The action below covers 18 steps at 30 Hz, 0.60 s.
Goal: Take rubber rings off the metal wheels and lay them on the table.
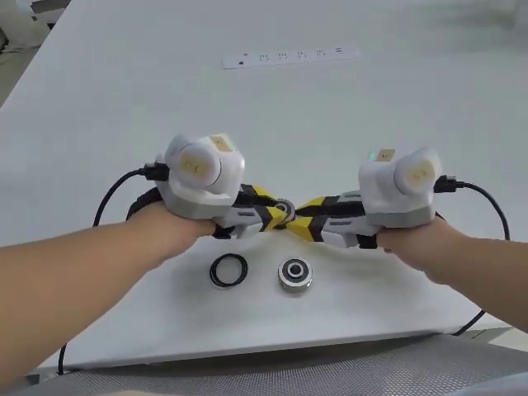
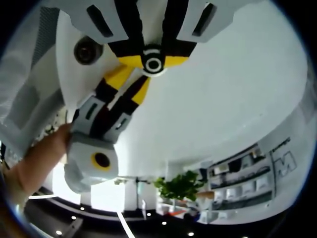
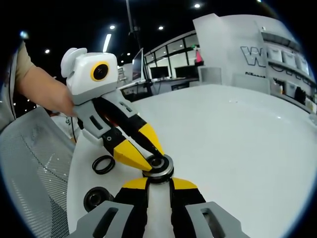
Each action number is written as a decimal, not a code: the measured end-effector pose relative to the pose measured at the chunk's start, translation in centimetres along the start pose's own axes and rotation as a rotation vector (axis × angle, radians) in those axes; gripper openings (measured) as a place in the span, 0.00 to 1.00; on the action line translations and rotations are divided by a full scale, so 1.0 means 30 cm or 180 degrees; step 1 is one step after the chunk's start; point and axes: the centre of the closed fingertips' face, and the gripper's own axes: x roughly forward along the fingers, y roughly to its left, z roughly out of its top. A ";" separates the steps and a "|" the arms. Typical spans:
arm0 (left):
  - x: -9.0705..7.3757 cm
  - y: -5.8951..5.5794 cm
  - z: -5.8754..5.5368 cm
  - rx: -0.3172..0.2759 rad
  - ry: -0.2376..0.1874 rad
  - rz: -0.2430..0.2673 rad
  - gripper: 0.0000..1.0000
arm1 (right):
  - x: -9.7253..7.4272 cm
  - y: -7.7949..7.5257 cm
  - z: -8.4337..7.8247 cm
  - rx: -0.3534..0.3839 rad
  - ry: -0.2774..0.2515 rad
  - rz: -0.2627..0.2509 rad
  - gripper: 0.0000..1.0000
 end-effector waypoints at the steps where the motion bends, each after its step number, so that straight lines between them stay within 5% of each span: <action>1: 0.000 0.000 0.000 -0.0003 -0.0002 0.0003 0.14 | 0.000 0.000 0.000 -0.0006 -0.0001 -0.0006 0.13; 18: -0.003 -0.005 -0.001 -0.0050 -0.0030 0.0054 0.14 | -0.006 -0.001 -0.002 -0.0046 -0.0024 -0.0053 0.08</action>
